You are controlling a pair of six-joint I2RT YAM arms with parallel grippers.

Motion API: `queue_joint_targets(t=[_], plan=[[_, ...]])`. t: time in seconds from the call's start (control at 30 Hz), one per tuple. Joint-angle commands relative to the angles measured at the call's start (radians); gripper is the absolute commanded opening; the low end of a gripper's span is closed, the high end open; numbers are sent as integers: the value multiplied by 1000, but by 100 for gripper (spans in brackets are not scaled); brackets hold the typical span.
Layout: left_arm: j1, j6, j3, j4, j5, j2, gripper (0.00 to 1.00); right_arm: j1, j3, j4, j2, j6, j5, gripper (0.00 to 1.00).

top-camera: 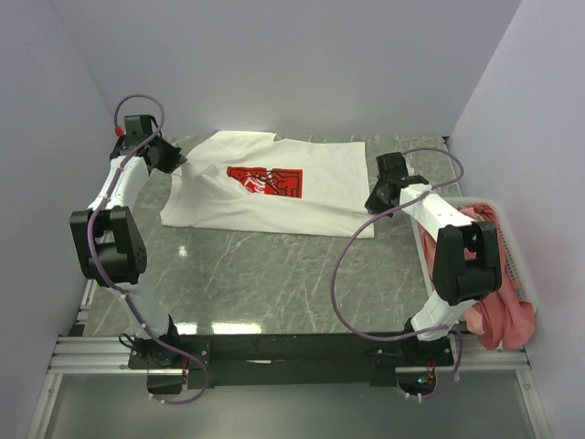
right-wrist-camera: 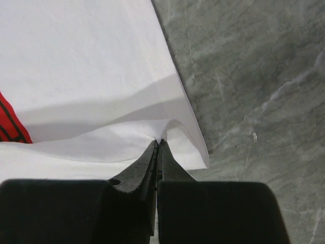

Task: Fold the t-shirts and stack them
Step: Fold the tshirt

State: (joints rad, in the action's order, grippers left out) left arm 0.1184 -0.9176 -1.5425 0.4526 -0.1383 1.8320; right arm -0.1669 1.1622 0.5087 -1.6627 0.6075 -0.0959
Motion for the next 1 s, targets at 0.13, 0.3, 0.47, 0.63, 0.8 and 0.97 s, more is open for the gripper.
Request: queue_joint_targets(t=[0.13,0.3,0.47,0.63,0.8,0.97], plan=[[4,22,-59,-41,-27,38,1,12,73,-16,-34,-15,-5,0],[4,19,-54,-63,-32,69,1,20,93,-18,-65,-18,1,0],[4,40,-71,-75,-67,121,9,24,108,-16,-92,-22,-4,6],[13,45,-31,-57,11,67,50,32,97,-6,-68,-17,-34,55],[50,-13,111,23,167,-104,60,29,45,-7,27,0,-25,63],[67,-53,297,60,299,-276,59,-37,-108,-52,138,35,-7,63]])
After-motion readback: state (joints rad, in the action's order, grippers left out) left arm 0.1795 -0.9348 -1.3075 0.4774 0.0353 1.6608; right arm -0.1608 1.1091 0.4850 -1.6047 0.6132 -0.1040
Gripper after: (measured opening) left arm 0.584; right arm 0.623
